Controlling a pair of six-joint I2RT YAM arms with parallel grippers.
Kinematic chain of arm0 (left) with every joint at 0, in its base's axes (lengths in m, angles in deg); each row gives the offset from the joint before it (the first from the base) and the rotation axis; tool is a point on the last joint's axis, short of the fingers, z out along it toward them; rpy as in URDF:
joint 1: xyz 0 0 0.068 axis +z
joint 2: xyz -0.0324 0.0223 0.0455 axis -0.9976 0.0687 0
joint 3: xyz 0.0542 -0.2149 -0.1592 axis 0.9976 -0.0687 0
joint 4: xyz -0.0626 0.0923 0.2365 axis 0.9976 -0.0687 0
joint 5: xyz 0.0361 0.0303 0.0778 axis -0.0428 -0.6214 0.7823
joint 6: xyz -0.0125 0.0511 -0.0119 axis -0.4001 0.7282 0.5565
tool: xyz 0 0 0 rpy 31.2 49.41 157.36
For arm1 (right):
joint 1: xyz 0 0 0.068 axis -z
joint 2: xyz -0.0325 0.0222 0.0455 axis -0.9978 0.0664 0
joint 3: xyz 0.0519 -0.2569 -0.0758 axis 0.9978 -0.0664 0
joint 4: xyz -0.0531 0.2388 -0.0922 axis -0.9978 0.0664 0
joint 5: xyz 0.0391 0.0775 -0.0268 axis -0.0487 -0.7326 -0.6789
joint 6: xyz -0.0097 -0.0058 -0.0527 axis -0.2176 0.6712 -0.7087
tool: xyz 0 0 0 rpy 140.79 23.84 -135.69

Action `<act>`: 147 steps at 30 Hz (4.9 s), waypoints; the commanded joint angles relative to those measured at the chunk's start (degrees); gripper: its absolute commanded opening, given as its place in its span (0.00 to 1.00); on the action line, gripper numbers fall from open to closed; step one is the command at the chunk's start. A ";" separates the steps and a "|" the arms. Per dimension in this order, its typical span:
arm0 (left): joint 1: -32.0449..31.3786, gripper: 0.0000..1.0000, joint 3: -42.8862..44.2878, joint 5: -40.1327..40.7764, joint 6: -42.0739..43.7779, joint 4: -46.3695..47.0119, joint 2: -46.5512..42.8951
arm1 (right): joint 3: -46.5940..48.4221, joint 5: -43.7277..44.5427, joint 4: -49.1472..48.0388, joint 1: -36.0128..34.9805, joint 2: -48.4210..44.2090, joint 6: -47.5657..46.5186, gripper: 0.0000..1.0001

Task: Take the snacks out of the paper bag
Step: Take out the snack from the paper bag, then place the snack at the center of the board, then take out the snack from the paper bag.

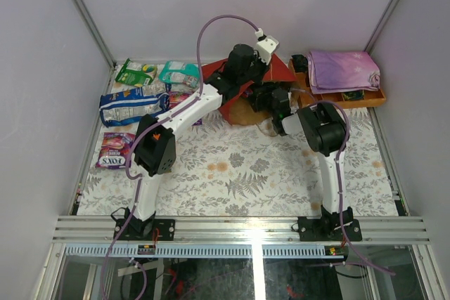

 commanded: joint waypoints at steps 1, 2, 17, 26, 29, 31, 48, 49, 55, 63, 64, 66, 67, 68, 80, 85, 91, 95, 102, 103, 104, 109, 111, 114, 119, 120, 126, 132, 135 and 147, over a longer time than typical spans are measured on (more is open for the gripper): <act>-0.65 0.00 1.94 1.27 0.27 0.39 0.28 | 4.79 3.46 7.74 -0.48 1.73 -1.93 0.71; -0.59 0.00 1.88 1.42 0.52 0.34 0.37 | 6.05 3.98 8.45 -0.53 2.34 -2.21 0.71; 2.87 0.00 3.16 4.24 2.16 2.28 6.20 | 17.00 0.14 11.20 -0.31 6.58 -10.34 0.01; 5.66 0.00 1.30 3.97 1.73 4.11 5.18 | -2.95 -7.67 10.35 -0.42 -13.99 -22.08 0.00; 6.08 0.00 0.39 4.26 2.08 4.49 4.41 | -10.80 -7.74 11.39 -0.46 -23.75 -25.10 0.00; 6.38 0.00 -0.07 4.29 2.08 4.68 3.94 | -14.70 -9.09 12.55 -0.40 -28.40 -27.20 0.00; 7.53 0.00 -0.36 3.30 3.50 2.55 2.10 | -26.84 -23.69 42.17 -2.83 -58.62 -55.12 0.00; 7.62 0.00 -0.58 2.98 3.37 2.60 1.88 | -26.06 -23.59 44.64 -4.37 -60.63 -57.05 0.00; 8.10 0.00 -1.58 1.04 1.79 2.91 0.55 | -21.87 -27.38 47.05 -12.81 -59.04 -57.70 0.00; 8.16 0.00 -2.35 0.55 1.20 2.49 0.28 | -28.31 -24.12 31.43 -19.70 -48.68 -48.96 0.00; 8.13 0.00 -2.39 0.52 1.21 2.45 0.27 | -29.59 -23.64 29.24 -19.72 -46.62 -47.38 0.00; 8.12 0.00 -2.32 0.30 1.20 2.35 0.21 | -31.61 -22.77 25.71 -19.76 -42.12 -43.69 0.00; 8.11 0.00 -2.36 0.25 1.20 2.27 0.19 | -32.29 -22.34 24.39 -20.03 -40.01 -42.08 0.00; 8.10 0.00 -2.41 0.17 1.22 2.21 0.10 | -32.51 -21.83 23.19 -20.45 -38.08 -40.90 0.00; 8.12 0.00 -4.06 -0.34 1.62 1.38 -1.22 | -20.10 -13.94 19.85 -26.22 -20.32 -35.14 0.00; 8.13 0.00 -5.06 -0.52 1.57 1.66 -2.26 | -14.87 -11.16 19.50 -28.19 -17.04 -33.84 0.00; 8.28 0.00 -5.29 -0.61 1.72 1.72 -2.17 | -10.43 -13.61 22.61 -29.76 -16.63 -38.09 0.37; 8.47 0.00 -4.86 -0.72 1.58 1.38 -2.08 | -12.56 -17.29 24.97 -29.76 -21.20 -43.32 0.78; 8.81 0.00 -5.11 -0.66 1.12 1.28 -2.90 | -28.43 4.06 34.35 -28.88 -47.91 -56.70 0.99; 8.87 0.00 -4.96 -0.70 0.83 1.24 -2.84 | -31.59 5.64 33.60 -27.38 -51.92 -56.48 0.99; 8.95 0.00 -4.94 -0.86 0.46 1.24 -2.81 | -35.67 4.76 31.97 -24.83 -55.91 -55.07 0.99; 9.22 0.00 -5.44 -1.04 -0.26 1.30 -2.59 | -44.19 -3.80 22.82 -10.70 -66.08 -47.85 0.99; 9.24 0.00 -5.42 -0.99 -0.36 1.13 -2.63 | -45.02 -6.36 18.72 -6.63 -65.58 -44.85 0.95; 9.21 0.00 -5.75 -1.20 -0.71 1.39 -3.01 | -45.21 -11.91 8.02 -0.41 -59.00 -37.84 0.86; 9.23 0.00 -6.63 -1.96 -1.53 1.96 -3.63 | -40.41 -16.19 -10.97 4.58 -41.63 -27.61 0.75; 9.26 0.00 -6.83 -1.97 -1.58 2.09 -3.68 | -38.74 -16.16 -13.72 5.16 -37.96 -25.67 0.72; 9.22 0.00 -7.68 -2.12 -1.64 2.65 -4.20 | -26.07 -12.17 -19.79 6.64 -21.18 -22.91 0.62; 9.59 0.00 -7.53 -2.04 -1.44 2.34 -3.91 | -15.70 -6.49 -12.51 7.39 -12.37 -22.68 0.52; 9.83 0.00 -7.71 -2.26 -1.55 2.47 -4.03 | -12.73 -3.86 -9.18 8.28 -9.36 -21.47 0.47; 9.89 0.00 -7.66 -3.24 -1.84 2.55 -3.46 | -3.14 -1.76 -3.74 10.19 -3.35 -21.49 0.45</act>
